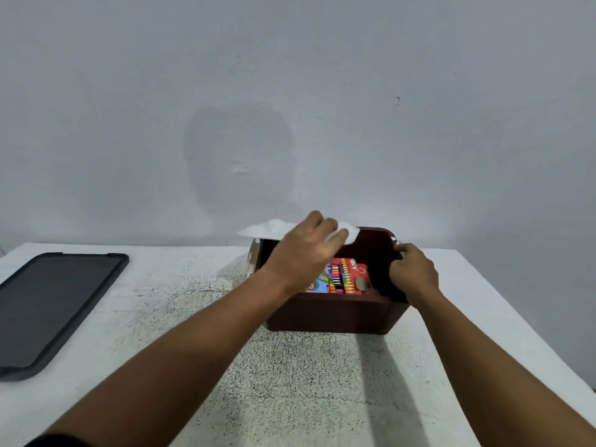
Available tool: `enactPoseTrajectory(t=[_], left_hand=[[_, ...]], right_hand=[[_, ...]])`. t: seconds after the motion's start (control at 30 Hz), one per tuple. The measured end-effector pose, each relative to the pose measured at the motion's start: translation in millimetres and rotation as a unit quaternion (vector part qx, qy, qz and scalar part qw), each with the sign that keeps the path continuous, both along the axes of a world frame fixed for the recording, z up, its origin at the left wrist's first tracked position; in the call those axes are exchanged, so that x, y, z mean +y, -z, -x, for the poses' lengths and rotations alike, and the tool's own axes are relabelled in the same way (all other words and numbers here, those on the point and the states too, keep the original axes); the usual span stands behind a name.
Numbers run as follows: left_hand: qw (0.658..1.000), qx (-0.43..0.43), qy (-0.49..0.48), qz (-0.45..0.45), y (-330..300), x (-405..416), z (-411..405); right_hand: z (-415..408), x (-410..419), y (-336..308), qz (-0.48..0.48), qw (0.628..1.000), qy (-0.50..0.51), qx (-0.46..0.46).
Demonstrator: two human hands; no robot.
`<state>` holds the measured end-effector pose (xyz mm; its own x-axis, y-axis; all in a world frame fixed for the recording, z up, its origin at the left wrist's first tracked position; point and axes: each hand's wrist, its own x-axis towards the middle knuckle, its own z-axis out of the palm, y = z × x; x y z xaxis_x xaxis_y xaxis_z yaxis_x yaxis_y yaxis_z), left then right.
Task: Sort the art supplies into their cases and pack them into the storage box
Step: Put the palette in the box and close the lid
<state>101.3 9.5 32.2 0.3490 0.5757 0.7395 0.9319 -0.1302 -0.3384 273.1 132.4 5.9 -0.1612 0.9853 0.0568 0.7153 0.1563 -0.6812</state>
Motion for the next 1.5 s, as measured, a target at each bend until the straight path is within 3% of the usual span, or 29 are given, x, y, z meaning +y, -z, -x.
enactPoseTrajectory(t=[0.1, 0.2, 0.23, 0.33, 0.43, 0.47, 0.57, 0.63, 0.7, 0.8, 1.0, 1.07, 1.13, 1.2, 1.3, 1.37, 1.5], left_hand=[[0.999, 0.028, -0.009, 0.034, 22.9, 7.9, -12.8], [0.992, -0.044, -0.063, 0.096, 34.9, 14.6, -22.7], [0.979, -0.102, -0.086, 0.154, 34.7, 17.9, -25.5], [0.896, -0.275, -0.085, 0.338, 27.0, 23.9, -28.7], [0.836, -0.396, -0.026, 0.378, 19.4, 25.4, -21.2], [0.831, -0.412, -0.021, 0.373, 18.7, 25.9, -16.5], [0.867, -0.307, -0.12, 0.375, 22.0, 28.1, 3.5], [0.839, -0.225, -0.217, 0.445, 27.1, 26.4, 13.6], [0.797, -0.259, -0.23, 0.496, 34.7, 24.7, 21.0], [0.786, -0.312, -0.223, 0.485, 39.8, 23.9, 25.5], [0.785, -0.295, -0.24, 0.489, 36.7, 19.6, 28.4], [0.821, -0.29, -0.238, 0.43, 33.0, 13.9, 33.6], [0.875, -0.295, -0.227, 0.31, 26.2, 2.9, 47.4], [0.901, -0.33, -0.217, 0.181, 20.5, -8.5, 68.1], [0.866, -0.399, -0.281, 0.104, 31.6, -47.3, 128.2], [0.827, -0.418, -0.352, 0.132, 52.0, -79.3, 170.1], [0.766, -0.376, -0.463, 0.24, 96.2, -145.3, 231.2]], right_hand=[[2.6, 1.0, 2.0, -0.007, 1.0, 0.003, -0.005], [2.6, 1.8, 4.0, -0.015, 1.0, 0.003, -0.012], [2.0, 2.4, 4.8, -0.018, 1.0, 0.003, -0.014], [3.5, 4.5, 7.9, -0.025, 1.0, 0.001, -0.015], [4.1, 5.4, 9.8, -0.033, 0.999, -0.003, -0.021], [3.7, 5.4, 10.3, -0.033, 0.999, -0.004, -0.022], [3.4, 4.4, 11.0, -0.035, 0.999, -0.009, -0.027], [4.9, 3.1, 11.5, -0.041, 0.998, -0.017, -0.034], [6.0, 2.4, 12.7, -0.047, 0.997, -0.022, -0.048], [7.6, 1.7, 13.7, -0.051, 0.995, -0.021, -0.078], [16.8, -2.9, 14.2, -0.062, 0.99, -0.007, -0.125], [20.1, -4.0, 14.4, -0.061, 0.99, -0.007, -0.13], [27.1, -7.0, 15.5, -0.06, 0.988, -0.013, -0.142], [30.2, -8.8, 16.8, -0.066, 0.984, -0.014, -0.166], [40.5, -16.1, 18.6, -0.082, 0.975, -0.023, -0.204], [44.0, -18.6, 18.8, -0.088, 0.971, -0.027, -0.219], [56.0, -27.8, 21.2, -0.095, 0.969, -0.03, -0.227]])
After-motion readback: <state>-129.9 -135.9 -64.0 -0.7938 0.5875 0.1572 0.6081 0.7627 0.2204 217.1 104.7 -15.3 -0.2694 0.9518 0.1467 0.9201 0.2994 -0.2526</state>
